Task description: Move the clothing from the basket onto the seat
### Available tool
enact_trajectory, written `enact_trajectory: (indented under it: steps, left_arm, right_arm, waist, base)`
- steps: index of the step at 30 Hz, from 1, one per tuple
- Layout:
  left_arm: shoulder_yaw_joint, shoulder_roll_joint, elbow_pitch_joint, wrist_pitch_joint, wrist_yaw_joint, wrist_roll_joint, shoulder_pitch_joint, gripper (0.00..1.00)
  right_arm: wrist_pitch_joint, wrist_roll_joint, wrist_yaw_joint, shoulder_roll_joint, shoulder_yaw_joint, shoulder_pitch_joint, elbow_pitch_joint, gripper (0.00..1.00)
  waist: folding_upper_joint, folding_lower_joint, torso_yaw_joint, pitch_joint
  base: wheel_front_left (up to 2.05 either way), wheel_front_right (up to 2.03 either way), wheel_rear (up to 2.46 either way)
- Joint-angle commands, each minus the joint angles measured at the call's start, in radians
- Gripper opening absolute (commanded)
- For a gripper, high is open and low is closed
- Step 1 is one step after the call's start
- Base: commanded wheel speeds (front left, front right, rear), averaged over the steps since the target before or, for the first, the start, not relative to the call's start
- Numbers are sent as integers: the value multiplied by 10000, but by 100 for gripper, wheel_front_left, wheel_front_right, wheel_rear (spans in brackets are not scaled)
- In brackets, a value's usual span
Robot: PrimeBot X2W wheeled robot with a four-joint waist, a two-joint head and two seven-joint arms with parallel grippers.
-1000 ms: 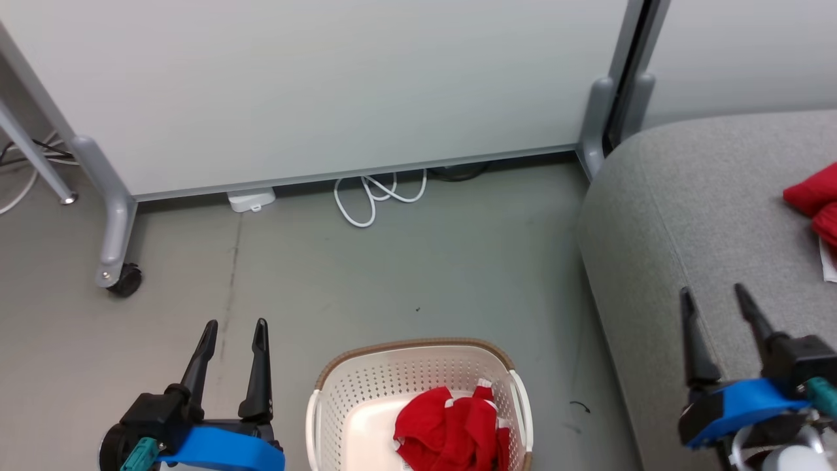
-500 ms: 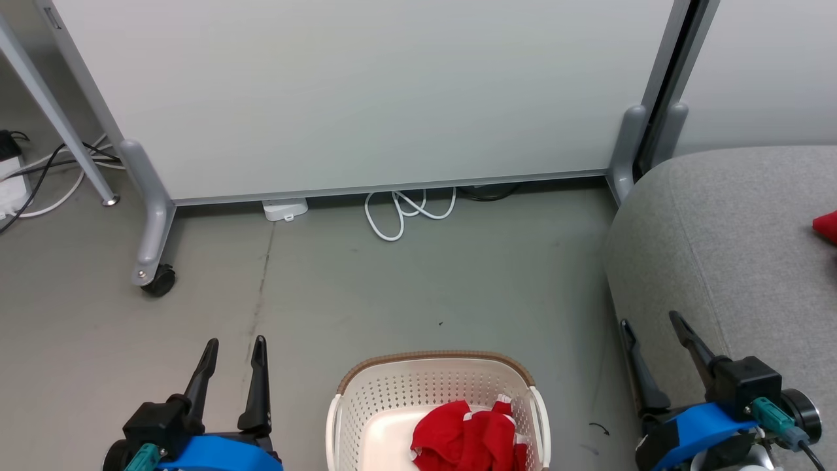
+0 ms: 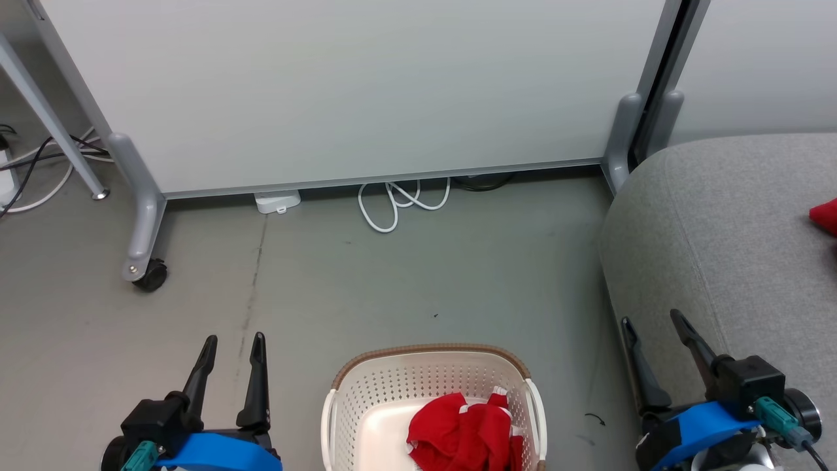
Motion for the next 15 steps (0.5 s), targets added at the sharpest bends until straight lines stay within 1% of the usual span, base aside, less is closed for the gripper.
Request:
enact_trajectory:
  steps: [1,8,15]
  left_arm:
    - [27,33,-55,-27,-7,0,-92,100]
    - [-163,17,34,-27,-7,-37,-316,100]
    - [-716,83,608,-27,-7,-210,-1013,100]
  right_arm:
    - [16,53,1,7,-13,-51,-26,100]
    - [13,127,1,8,71,-267,-140,100]
    - [-69,158,1,6,405,-768,-382,100]
  waist:
    - [-1,0,-22,19]
    - [-1,0,-293,381]
    - [-1,0,-1086,1460]
  base:
    - [0,0,0]
    - [0,0,0]
    - [0,0,0]
